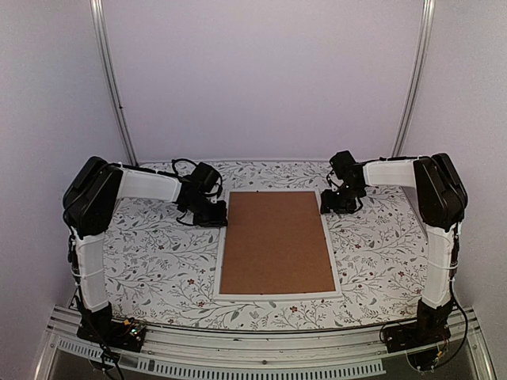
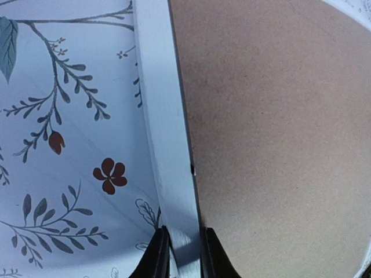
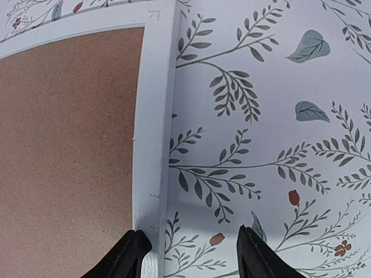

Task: Put the photo into the frame
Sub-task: Press the fastener onto the backboard.

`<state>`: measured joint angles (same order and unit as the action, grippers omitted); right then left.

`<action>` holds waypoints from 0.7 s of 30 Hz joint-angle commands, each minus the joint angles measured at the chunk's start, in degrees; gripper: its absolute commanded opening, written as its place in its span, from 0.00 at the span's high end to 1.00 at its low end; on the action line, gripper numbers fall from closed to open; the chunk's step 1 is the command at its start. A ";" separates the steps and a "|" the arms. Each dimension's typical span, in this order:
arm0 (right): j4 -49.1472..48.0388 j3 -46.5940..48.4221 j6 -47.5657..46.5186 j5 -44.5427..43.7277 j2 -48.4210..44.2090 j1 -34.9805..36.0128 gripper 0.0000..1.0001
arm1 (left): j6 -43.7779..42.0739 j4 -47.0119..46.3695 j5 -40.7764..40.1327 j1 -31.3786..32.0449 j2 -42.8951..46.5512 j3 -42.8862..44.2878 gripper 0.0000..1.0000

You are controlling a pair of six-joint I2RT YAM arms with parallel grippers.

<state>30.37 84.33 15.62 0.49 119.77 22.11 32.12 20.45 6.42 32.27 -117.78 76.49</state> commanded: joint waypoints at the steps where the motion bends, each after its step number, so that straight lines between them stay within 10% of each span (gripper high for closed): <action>1: 1.58 -1.45 0.16 -3.37 1.29 0.88 0.42 | -0.42 -0.50 -0.40 1.91 -2.29 0.15 0.96; 21: 6.24 -0.58 0.79 -9.40 -1.95 2.08 0.42 | 0.65 -0.69 -1.47 2.54 -2.53 0.09 1.00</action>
<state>31.40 84.03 16.08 -5.93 119.00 24.01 33.85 20.05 4.12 33.17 -117.78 76.58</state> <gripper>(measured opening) 0.582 0.148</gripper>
